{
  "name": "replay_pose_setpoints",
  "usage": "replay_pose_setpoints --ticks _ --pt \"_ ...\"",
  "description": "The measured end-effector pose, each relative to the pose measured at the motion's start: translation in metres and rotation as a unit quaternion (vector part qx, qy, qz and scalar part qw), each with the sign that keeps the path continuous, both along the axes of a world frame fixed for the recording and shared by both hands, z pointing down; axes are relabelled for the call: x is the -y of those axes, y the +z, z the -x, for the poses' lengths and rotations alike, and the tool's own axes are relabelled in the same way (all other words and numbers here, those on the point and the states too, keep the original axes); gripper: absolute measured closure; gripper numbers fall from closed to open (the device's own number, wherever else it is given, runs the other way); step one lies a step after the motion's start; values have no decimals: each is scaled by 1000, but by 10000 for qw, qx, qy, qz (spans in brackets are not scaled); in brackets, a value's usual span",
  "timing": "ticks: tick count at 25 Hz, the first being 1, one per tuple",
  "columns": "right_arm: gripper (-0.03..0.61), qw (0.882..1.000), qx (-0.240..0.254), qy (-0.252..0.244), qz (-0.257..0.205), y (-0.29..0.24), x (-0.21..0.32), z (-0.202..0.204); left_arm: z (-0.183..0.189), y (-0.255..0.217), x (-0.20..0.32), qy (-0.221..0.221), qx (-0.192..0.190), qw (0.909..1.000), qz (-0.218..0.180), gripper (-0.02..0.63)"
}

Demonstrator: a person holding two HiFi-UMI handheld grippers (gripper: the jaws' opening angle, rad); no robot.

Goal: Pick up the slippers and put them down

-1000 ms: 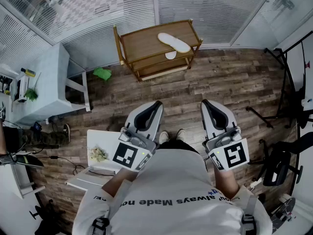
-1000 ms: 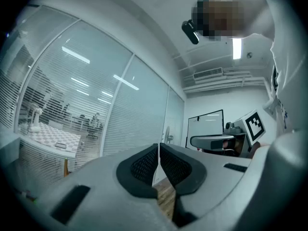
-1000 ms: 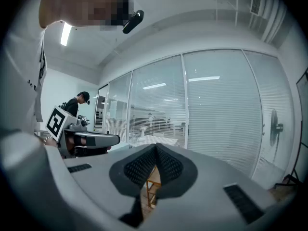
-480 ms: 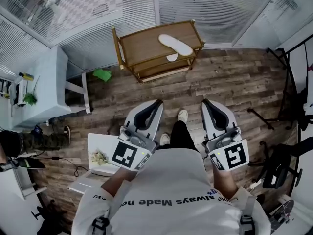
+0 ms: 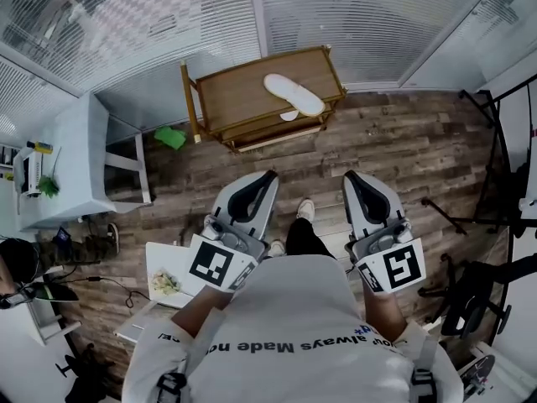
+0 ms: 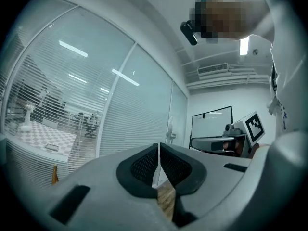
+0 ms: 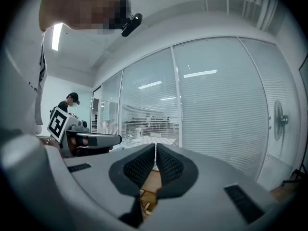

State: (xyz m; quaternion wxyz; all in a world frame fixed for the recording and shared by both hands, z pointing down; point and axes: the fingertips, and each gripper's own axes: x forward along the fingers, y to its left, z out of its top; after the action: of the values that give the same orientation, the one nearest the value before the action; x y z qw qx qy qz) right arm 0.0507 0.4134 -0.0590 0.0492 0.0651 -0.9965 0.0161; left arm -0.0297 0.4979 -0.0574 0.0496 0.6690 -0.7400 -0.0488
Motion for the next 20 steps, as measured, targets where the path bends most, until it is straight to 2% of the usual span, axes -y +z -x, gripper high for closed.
replay_pose_setpoints --ticks 12,20 --pt "563 9999 31 -140 41 -1 128 32 37 -2 126 -210 76 9997 87 594" --pt "563 9996 15 -269 79 3 178 52 57 2 170 -353 95 9992 156 595"
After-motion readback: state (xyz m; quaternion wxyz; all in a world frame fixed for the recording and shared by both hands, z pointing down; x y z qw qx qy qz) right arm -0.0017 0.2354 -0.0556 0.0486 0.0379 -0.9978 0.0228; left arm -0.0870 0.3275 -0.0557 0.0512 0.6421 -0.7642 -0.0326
